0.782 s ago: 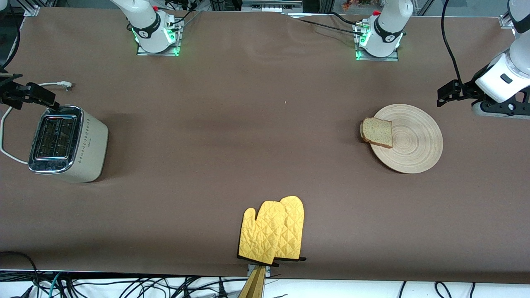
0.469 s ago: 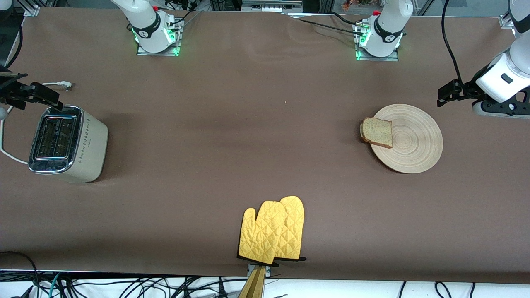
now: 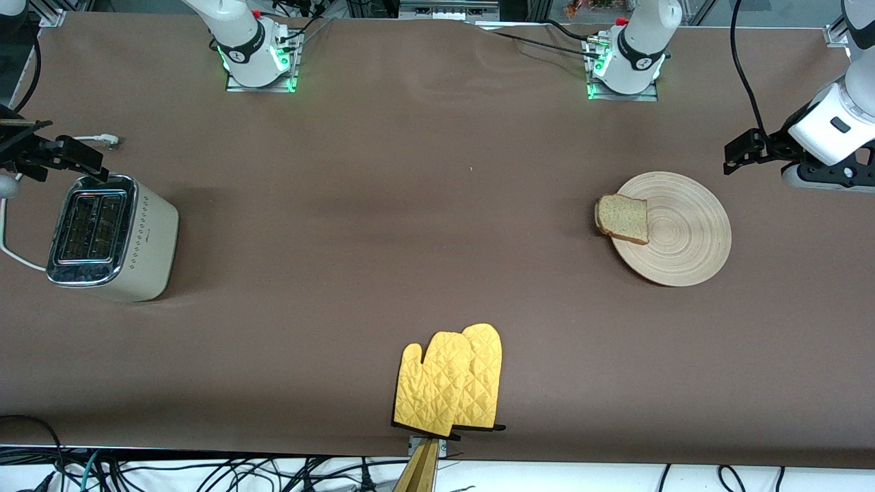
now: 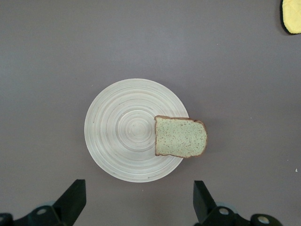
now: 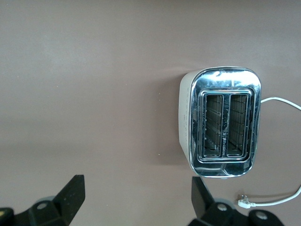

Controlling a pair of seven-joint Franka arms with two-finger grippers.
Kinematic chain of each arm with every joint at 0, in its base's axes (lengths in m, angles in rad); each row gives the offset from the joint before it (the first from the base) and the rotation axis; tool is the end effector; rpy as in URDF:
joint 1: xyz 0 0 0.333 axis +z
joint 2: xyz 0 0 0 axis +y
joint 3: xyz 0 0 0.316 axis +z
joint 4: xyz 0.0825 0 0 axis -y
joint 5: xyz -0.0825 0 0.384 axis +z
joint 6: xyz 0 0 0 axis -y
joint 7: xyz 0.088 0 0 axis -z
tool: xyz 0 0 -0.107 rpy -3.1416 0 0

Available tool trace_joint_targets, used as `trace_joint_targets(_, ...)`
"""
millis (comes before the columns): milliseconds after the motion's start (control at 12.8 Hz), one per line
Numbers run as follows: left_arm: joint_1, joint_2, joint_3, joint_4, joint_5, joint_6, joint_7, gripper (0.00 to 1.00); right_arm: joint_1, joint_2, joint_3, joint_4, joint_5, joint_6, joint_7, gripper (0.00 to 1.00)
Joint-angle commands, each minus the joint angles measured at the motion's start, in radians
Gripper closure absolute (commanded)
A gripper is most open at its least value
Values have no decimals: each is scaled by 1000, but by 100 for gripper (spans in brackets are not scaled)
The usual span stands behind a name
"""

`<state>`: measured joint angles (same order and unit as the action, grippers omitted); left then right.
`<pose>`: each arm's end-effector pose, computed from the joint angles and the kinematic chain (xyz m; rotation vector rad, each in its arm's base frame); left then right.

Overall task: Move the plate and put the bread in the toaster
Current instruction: 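Move the left gripper toward the rim of the wooden plate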

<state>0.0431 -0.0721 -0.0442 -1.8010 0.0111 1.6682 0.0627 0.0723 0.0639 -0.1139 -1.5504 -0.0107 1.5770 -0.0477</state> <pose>0.5331 -0.0002 0.5630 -3.1262 0.1016 0.0957 0.5731 -0.0229 0.5988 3.1247 0.0101 -0.0588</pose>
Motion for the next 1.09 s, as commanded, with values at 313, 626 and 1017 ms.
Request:
trace_joint_targets(313, 18, -14, 4, -14, 29, 5, 3, 0, 3, -3, 2, 20, -5, -25, -9, 0)
trace_joint_targets(626, 20, 26, 38, 20, 26, 4, 2, 0, 4, -3, 2, 20, -5, -23, -9, 0)
trace_joint_targets(1017, 130, 105, 43, 69, -19, -13, 124, 0, 4, -3, 2, 20, -5, -25, -9, 0)
